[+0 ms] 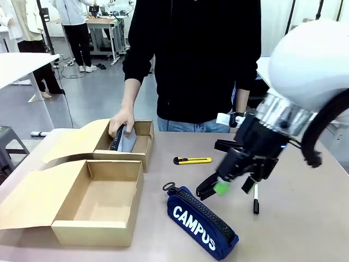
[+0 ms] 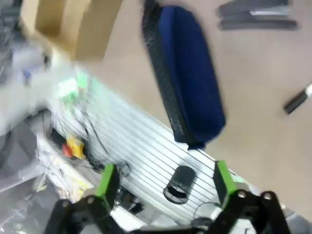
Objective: Place items inside the box.
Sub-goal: Pick up a Pencil pouch or Stapler and place it inside the Mailer Box closest to the robot.
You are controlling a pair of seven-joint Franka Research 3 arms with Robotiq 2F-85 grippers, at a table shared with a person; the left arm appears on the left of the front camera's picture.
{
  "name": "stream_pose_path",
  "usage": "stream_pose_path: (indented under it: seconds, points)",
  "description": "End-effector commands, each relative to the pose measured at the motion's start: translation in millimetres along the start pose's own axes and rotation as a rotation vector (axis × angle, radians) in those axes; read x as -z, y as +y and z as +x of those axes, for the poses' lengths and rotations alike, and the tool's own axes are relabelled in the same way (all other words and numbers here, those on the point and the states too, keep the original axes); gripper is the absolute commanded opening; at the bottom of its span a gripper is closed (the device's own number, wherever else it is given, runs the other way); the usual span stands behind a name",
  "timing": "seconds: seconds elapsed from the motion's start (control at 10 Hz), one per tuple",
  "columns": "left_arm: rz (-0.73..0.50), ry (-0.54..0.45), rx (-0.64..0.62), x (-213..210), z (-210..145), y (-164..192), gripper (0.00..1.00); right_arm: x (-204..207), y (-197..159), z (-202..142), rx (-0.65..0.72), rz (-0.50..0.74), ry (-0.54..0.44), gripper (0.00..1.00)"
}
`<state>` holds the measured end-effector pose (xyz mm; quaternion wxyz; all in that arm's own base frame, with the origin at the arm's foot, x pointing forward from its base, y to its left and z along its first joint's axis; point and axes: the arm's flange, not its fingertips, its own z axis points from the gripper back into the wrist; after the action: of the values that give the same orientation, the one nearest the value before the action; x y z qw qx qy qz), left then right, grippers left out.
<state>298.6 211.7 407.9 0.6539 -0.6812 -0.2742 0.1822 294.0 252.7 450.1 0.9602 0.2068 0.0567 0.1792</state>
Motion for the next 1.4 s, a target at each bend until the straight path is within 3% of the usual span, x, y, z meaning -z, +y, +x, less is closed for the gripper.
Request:
stream_pose_path:
  seconds: [0.0, 0.1, 0.3, 0.4, 0.6, 0.9, 1.0, 1.1, 1.2, 1.3]
  points:
    - [-0.015, 0.002, 0.024, 0, -3, 0, 1.0, 33, 39, 19, 0.262, -0.149, -0.028, 1.0]
    - [-0.015, 0.002, 0.024, 0, -3, 0, 1.0, 49, 57, 24, 0.317, -0.207, -0.053, 1.0]
    - [-0.015, 0.002, 0.024, 0, -3, 0, 1.0, 58, 76, 28, 0.305, -0.283, -0.132, 1.0]
    - [-0.015, 0.002, 0.024, 0, -3, 0, 1.0, 57, 74, 28, 0.251, -0.29, -0.097, 1.0]
    - [-0.015, 0.002, 0.024, 0, -3, 0, 1.0, 60, 67, 13, 0.283, -0.216, -0.12, 1.0]
    - [-0.015, 0.002, 0.024, 0, -3, 0, 1.0, 69, 66, 17, 0.183, -0.332, -0.05, 1.0]
    - [-0.015, 0.002, 0.024, 0, -3, 0, 1.0, 71, 66, 16, 0.1, -0.36, -0.019, 1.0]
    - [-0.015, 0.002, 0.024, 0, -3, 0, 1.0, 74, 66, 8, -0.194, -0.467, 0.067, 1.0]
    - [-0.015, 0.002, 0.024, 0, -3, 0, 1.0, 77, 69, 4, -0.44, -0.353, 0.08, 1.0]
    - [-0.015, 0.002, 0.024, 0, -3, 0, 1.0, 79, 67, 4, -0.452, -0.334, 0.106, 1.0]
